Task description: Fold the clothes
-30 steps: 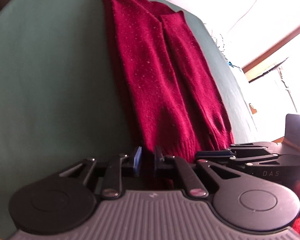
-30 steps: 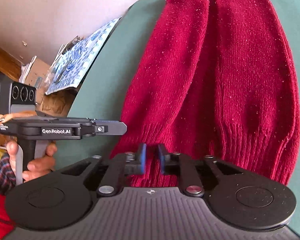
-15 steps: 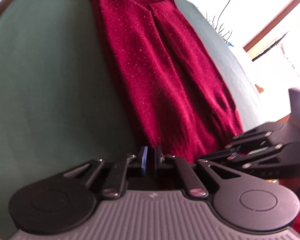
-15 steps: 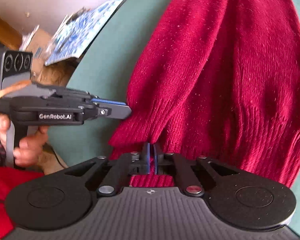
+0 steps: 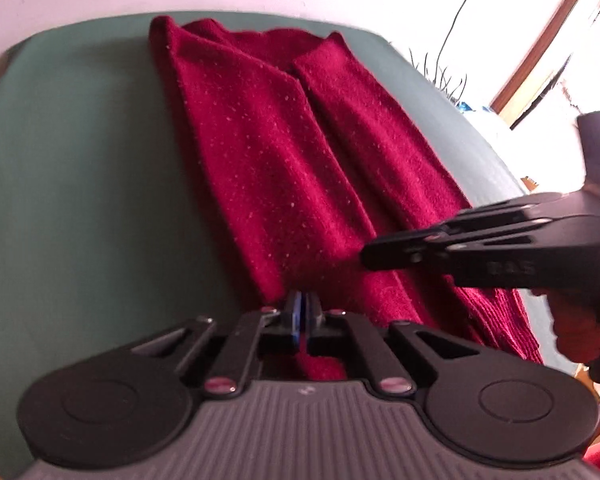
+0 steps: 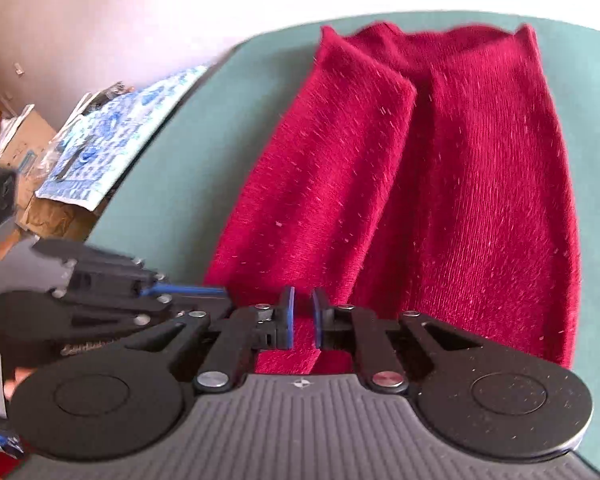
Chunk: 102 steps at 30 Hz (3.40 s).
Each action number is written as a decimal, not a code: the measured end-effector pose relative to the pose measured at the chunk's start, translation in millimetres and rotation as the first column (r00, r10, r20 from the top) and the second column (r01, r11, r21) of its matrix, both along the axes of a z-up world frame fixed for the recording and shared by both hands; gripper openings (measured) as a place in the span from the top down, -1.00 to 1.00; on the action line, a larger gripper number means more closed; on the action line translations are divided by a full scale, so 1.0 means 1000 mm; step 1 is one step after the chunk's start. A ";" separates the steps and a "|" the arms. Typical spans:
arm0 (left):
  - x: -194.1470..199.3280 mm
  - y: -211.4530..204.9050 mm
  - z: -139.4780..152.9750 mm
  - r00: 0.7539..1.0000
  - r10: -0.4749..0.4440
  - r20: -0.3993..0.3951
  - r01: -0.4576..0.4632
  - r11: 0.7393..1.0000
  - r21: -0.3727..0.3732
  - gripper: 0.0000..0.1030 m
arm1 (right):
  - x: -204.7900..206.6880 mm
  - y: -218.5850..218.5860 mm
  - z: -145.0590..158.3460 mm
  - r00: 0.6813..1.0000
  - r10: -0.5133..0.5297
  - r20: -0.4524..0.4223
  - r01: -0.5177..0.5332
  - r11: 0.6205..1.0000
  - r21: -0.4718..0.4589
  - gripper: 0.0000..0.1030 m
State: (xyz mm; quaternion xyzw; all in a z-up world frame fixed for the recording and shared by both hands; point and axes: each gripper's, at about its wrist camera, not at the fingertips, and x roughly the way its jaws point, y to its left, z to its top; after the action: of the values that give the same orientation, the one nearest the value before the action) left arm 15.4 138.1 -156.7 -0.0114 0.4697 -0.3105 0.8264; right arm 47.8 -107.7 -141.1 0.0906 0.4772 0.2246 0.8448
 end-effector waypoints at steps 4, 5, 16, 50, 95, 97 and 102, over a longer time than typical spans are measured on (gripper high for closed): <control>-0.008 0.012 -0.001 1.000 0.012 -0.007 -0.012 1.000 0.003 0.94 | -0.001 -0.015 -0.005 0.999 -0.040 -0.028 0.041 0.999 0.035 1.00; -0.008 0.012 0.003 1.000 0.009 0.000 -0.009 1.000 0.008 0.96 | -0.002 -0.016 -0.002 0.999 -0.041 -0.022 0.041 0.999 0.017 1.00; 0.045 0.003 -0.004 0.997 0.066 0.051 -0.066 0.998 0.000 0.83 | 0.015 -0.002 -0.005 0.998 -0.064 0.023 0.064 0.998 0.011 1.00; 0.106 -0.006 -0.003 0.978 0.146 0.148 -0.149 0.989 0.009 0.75 | 0.082 -0.035 -0.015 0.955 -0.294 -0.029 0.295 0.944 0.147 1.00; 0.180 -0.015 -0.005 0.965 0.193 0.178 -0.197 0.980 0.006 0.83 | 0.142 -0.031 -0.010 0.936 -0.345 0.062 0.342 0.938 0.064 0.60; 0.180 -0.013 -0.004 0.964 0.198 0.179 -0.201 0.980 -0.001 0.94 | 0.144 -0.027 -0.010 0.941 -0.332 0.074 0.328 0.943 0.059 0.81; 0.174 -0.007 0.001 0.953 0.211 0.217 -0.220 0.975 0.017 1.00 | 0.147 -0.012 -0.009 0.947 -0.291 0.136 0.295 0.956 -0.005 0.81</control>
State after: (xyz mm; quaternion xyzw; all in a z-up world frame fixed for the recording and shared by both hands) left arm 188.9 130.8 -155.7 -0.0124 0.3804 -0.2083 0.9010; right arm 194.8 -119.5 -150.2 0.1346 0.4035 0.0963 0.8999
